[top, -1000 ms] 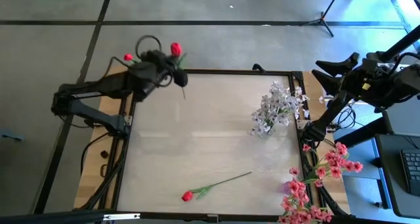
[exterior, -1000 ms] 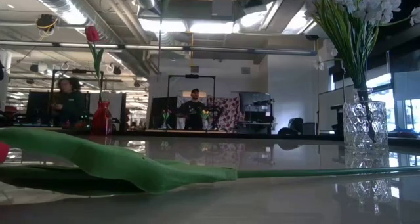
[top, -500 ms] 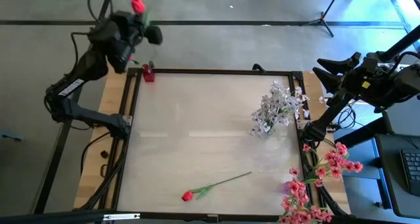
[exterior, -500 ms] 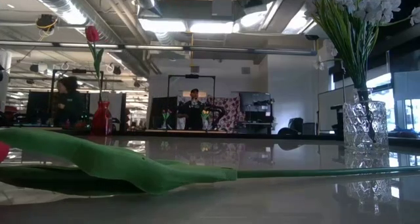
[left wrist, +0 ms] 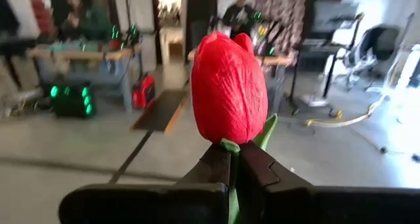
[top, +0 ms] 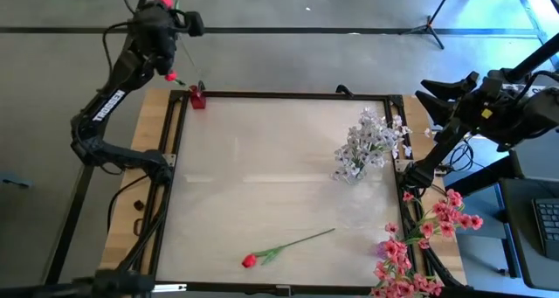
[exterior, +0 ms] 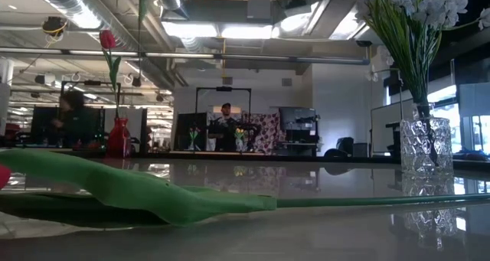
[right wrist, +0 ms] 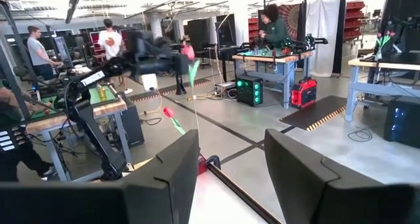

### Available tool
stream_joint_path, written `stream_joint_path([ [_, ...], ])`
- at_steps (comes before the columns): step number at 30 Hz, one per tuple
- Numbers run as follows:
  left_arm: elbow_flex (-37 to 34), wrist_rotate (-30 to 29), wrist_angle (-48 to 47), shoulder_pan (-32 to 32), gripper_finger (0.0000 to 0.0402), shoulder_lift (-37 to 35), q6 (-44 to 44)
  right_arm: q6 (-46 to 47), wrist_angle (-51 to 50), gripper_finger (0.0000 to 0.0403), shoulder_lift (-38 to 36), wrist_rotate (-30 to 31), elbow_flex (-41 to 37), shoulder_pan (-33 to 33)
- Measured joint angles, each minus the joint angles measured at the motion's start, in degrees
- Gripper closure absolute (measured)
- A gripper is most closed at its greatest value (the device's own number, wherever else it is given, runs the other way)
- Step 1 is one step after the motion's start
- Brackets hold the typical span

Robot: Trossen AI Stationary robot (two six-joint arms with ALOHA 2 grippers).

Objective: Sort flowers into vase by color
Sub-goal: Put the top red tulip into the red vase

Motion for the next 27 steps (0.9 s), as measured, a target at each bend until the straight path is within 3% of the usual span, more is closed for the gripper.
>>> stream_joint_path([
  [5, -6.9, 4.3, 1.0, 5.4, 0.0401, 0.3, -5.9, 0.2, 0.1, 0.0228, 0.9, 0.0, 0.0, 0.0],
  [14, -17.6, 3.3, 8.6, 7.1, 0.0401, 0.2, -6.8, 2.9, 0.3, 0.0228, 1.9, 1.2, 0.0, 0.0],
  [22, -18.2, 2.3, 16.2, 7.1, 0.0401, 0.1, 8.1, 2.5, 0.4, 0.0228, 1.9, 2.1, 0.0, 0.0],
  [27, -18.1, 2.3, 14.1, 7.1, 0.0401, 0.1, 8.4, 2.4, 0.5, 0.0228, 1.9, 2.2, 0.0, 0.0],
])
